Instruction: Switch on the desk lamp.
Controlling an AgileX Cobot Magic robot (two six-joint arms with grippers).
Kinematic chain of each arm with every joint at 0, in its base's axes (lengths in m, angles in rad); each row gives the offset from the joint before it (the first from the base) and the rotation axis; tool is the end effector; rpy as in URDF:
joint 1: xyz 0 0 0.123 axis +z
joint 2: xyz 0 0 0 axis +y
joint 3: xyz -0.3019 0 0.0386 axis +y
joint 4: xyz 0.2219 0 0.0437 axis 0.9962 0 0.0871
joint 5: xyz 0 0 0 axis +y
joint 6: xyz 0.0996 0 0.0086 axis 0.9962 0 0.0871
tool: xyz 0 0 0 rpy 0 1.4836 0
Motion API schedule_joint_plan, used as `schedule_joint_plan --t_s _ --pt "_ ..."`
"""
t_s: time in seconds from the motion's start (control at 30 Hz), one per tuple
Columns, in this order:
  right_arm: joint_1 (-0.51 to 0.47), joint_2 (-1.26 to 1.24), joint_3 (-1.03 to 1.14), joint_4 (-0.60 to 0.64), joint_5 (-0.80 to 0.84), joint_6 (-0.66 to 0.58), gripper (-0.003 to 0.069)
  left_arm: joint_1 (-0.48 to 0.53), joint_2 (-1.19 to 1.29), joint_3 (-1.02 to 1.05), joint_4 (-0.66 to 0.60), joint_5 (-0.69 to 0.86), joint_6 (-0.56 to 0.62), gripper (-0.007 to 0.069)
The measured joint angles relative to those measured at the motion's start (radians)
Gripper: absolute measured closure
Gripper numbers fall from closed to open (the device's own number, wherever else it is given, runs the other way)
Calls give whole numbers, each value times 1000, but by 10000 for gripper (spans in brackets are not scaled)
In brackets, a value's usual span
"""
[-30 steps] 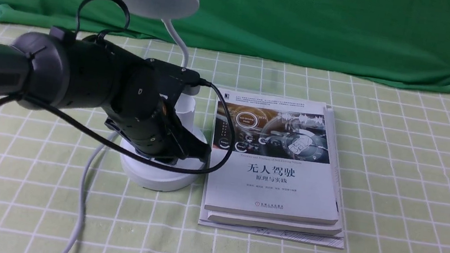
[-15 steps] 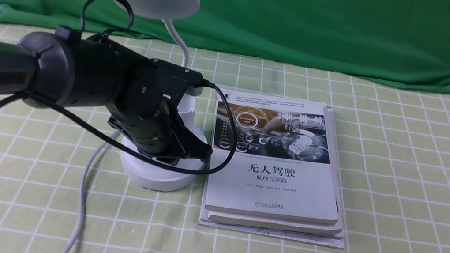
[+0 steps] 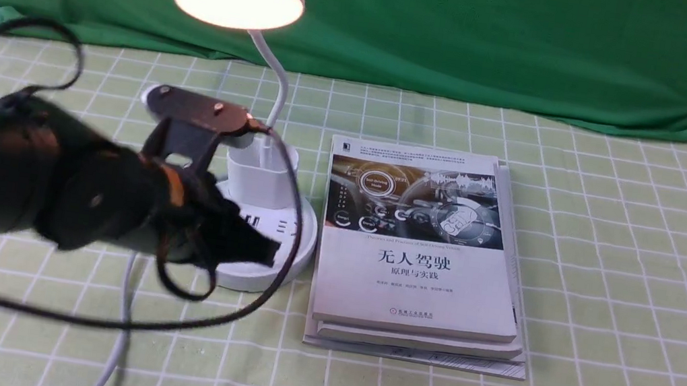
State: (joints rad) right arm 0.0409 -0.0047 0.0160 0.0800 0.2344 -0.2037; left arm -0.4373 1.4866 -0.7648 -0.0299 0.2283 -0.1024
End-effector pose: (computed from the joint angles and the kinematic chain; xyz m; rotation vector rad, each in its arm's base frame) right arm 0.0189 0.0026 0.1856 -0.1576 1.7216 -0.0466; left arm 0.2474 -0.1164 0.2372 0.3763 2.4221 -0.2621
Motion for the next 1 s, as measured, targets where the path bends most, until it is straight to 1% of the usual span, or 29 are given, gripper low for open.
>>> schedule_joint_plan --t_s 0.1,0.23,0.27,0.33,0.5,0.77,1.0 --pt "0 0 0 0 0 0 417 0 -180 193 0 -95 1 606" --pt "0 0 0 0 0 0 417 0 -445 369 0 -155 5 606" --pt "0 0 0 0 0 0 417 0 -459 369 0 -156 5 606" --pt "0 0 0 0 0 0 417 0 -630 433 0 -164 6 606" --pt "0 0 0 0 0 0 417 0 -891 492 0 -160 7 606" --pt "0 0 0 0 0 0 415 0 -1112 494 18 -165 8 606" --pt "0 0 0 0 0 0 415 0 -1129 494 30 -172 8 606"
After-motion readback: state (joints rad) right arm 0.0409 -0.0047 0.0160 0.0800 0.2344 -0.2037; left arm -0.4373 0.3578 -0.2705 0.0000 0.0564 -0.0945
